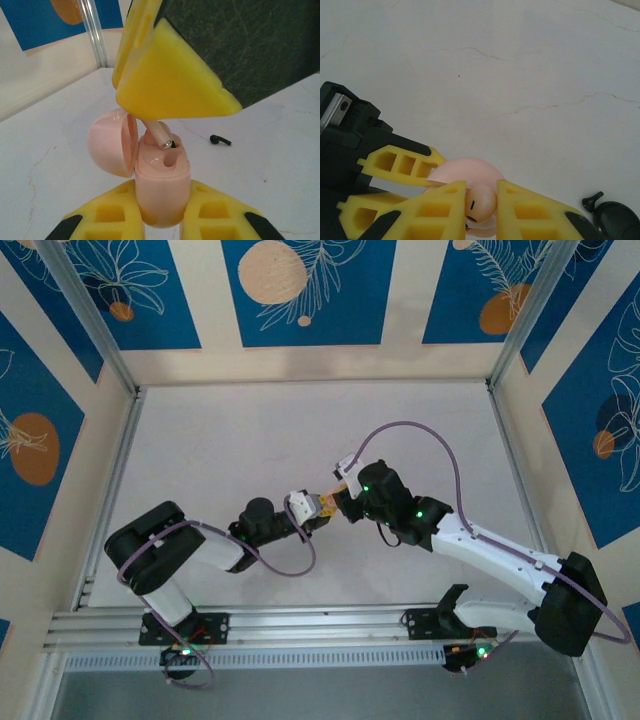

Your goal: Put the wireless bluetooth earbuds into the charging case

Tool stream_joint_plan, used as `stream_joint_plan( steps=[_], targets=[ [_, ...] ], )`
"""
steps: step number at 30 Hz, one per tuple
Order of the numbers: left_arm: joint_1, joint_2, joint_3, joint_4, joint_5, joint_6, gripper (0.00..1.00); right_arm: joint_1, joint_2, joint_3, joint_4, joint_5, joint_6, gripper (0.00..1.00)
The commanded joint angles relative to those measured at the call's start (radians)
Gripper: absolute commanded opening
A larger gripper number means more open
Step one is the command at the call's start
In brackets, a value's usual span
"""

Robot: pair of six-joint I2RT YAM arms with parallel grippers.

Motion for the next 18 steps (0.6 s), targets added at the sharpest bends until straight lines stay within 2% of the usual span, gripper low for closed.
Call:
stream_joint_plan(
  steps=[1, 18],
  targets=[
    [0.01, 0.001, 0.014, 0.078, 0.004, -0.026, 0.15, 0.011, 0.0, 0.0, -0.008, 0.032, -0.026, 0.18],
    [0.012, -0.026, 0.007, 0.098, -0.02, -0.034, 0.15, 0.066, -0.006, -0.008, -0.019, 0.082, -0.065, 0.18]
  ],
)
